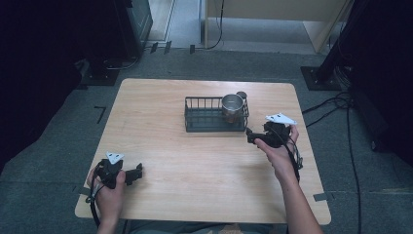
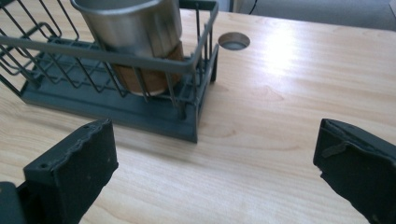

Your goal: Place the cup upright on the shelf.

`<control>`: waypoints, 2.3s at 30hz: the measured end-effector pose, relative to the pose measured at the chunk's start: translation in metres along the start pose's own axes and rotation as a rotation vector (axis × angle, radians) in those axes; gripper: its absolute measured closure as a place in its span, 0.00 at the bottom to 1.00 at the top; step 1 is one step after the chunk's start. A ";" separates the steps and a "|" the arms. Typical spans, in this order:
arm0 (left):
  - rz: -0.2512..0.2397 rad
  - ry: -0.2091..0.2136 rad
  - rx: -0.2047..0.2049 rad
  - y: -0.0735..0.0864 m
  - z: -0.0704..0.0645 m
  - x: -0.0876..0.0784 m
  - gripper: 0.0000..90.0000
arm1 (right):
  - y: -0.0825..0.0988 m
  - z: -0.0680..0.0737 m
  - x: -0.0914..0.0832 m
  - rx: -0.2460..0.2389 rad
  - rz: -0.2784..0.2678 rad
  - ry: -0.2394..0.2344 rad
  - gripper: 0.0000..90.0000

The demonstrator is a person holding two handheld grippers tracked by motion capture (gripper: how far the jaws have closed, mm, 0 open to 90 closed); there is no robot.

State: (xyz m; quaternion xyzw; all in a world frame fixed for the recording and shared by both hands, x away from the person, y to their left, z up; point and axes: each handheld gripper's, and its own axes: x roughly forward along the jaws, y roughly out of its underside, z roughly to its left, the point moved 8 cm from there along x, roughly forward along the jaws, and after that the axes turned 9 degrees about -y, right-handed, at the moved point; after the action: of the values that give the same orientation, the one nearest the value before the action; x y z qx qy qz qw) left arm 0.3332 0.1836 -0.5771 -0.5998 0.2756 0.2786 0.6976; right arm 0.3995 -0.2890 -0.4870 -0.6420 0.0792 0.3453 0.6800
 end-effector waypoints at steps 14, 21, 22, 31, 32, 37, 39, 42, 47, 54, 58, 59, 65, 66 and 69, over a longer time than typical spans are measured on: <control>0.000 0.000 0.000 0.000 0.000 0.000 0.00 | 0.035 -0.012 -0.011 0.041 0.021 0.003 0.00; 0.000 0.000 0.000 0.000 0.000 0.000 0.00 | 0.051 -0.019 -0.018 0.060 0.017 0.021 0.00; 0.000 0.000 0.000 0.000 0.000 0.000 0.00 | 0.053 -0.021 -0.019 0.063 0.019 0.023 0.00; 0.000 0.000 0.000 0.000 0.000 0.000 0.00 | 0.069 -0.029 -0.026 0.080 0.034 0.039 0.00; 0.000 0.000 0.000 0.000 0.000 0.000 0.00 | 0.071 -0.030 -0.027 0.086 0.036 0.040 0.00; 0.000 0.000 -0.001 0.000 0.000 0.000 0.00 | 0.082 -0.036 -0.031 0.097 0.049 0.052 0.00; 0.000 0.000 0.000 0.000 0.000 0.000 0.00 | 0.086 -0.039 -0.033 0.103 0.052 0.057 0.00; 0.000 0.000 0.000 0.000 0.000 0.000 0.00 | 0.092 -0.042 -0.037 0.109 0.055 0.062 0.00; 0.000 0.000 0.000 0.000 0.000 0.000 0.00 | 0.103 -0.048 -0.043 0.125 0.066 0.079 0.00; 0.000 0.000 0.000 0.000 0.000 0.000 0.00 | 0.119 -0.055 -0.050 0.142 0.079 0.094 0.00; 0.000 0.000 0.000 0.000 0.000 0.000 0.00 | 0.126 -0.059 -0.054 0.153 0.089 0.101 0.00; 0.000 0.000 0.000 0.000 0.000 0.000 0.00 | 0.128 -0.059 -0.055 0.156 0.092 0.103 0.00; 0.000 0.000 0.000 0.000 0.000 0.000 0.00 | 0.139 -0.065 -0.062 0.165 0.106 0.122 0.00; 0.000 0.000 0.000 0.000 0.000 0.000 0.00 | 0.140 -0.066 -0.063 0.167 0.106 0.123 0.00; 0.000 0.000 0.000 0.000 0.000 0.000 0.00 | 0.145 -0.069 -0.066 0.162 0.112 0.141 0.00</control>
State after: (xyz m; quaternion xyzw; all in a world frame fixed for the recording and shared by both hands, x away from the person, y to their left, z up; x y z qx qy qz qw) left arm 0.3332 0.1836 -0.5771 -0.5999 0.2755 0.2786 0.6976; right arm 0.2901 -0.3864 -0.5802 -0.6022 0.1901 0.3292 0.7020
